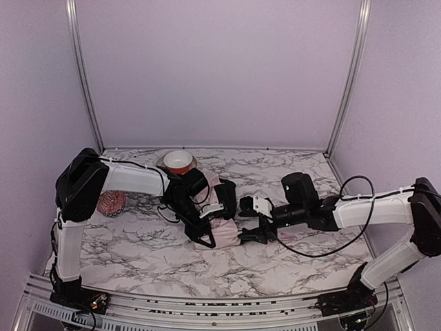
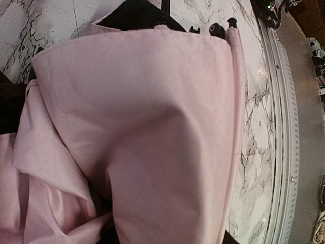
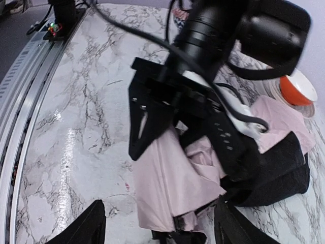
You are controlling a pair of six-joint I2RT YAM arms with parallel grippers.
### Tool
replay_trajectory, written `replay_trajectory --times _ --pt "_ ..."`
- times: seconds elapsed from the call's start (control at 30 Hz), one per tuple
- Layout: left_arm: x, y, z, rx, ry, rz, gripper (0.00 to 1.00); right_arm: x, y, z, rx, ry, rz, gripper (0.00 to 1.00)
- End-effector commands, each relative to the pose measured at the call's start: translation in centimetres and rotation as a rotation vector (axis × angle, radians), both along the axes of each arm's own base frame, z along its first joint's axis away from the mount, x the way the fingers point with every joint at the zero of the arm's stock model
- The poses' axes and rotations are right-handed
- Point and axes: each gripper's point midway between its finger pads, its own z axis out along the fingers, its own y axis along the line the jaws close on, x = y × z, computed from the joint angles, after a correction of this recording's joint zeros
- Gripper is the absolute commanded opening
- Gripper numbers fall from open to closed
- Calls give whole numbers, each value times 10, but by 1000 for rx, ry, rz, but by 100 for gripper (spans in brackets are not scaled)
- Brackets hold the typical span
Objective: Put away the umbrella
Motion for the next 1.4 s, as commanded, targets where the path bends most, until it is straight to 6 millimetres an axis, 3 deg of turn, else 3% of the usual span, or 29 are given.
replay_trajectory --times 0.0,0.17,0.47,0.7,0.8,0.87,0.93,1.1,1.17,1.3,1.37 --pt "-23 22 -30 147 198 36 39 -10 18 -5 -78 -296 33 73" --pt "-28 25 -25 154 233 34 38 -4 31 -41 -274 -416 63 87" --pt "-37 27 -25 164 300 5 37 22 41 -70 -425 -513 53 87" --pt "-35 23 -25 156 316 0 37 14 41 -98 -510 -469 107 70" --pt "-31 22 -24 147 325 10 39 8 40 -101 -509 -439 119 51" --pt "-26 21 -19 128 324 18 51 5 37 -102 -511 -407 117 41" --pt "-17 18 -12 107 300 36 63 -1 35 -102 -511 -375 122 36" --pt "28 3 18 17 136 147 75 -9 27 -111 -539 -294 112 29" --pt "45 -2 35 -37 59 193 85 -11 24 -113 -553 -260 104 27" --pt "72 0 76 -194 -128 312 87 -23 20 -119 -575 -165 117 25" --pt "79 5 109 -301 -248 362 88 -28 18 -121 -579 -97 117 24"
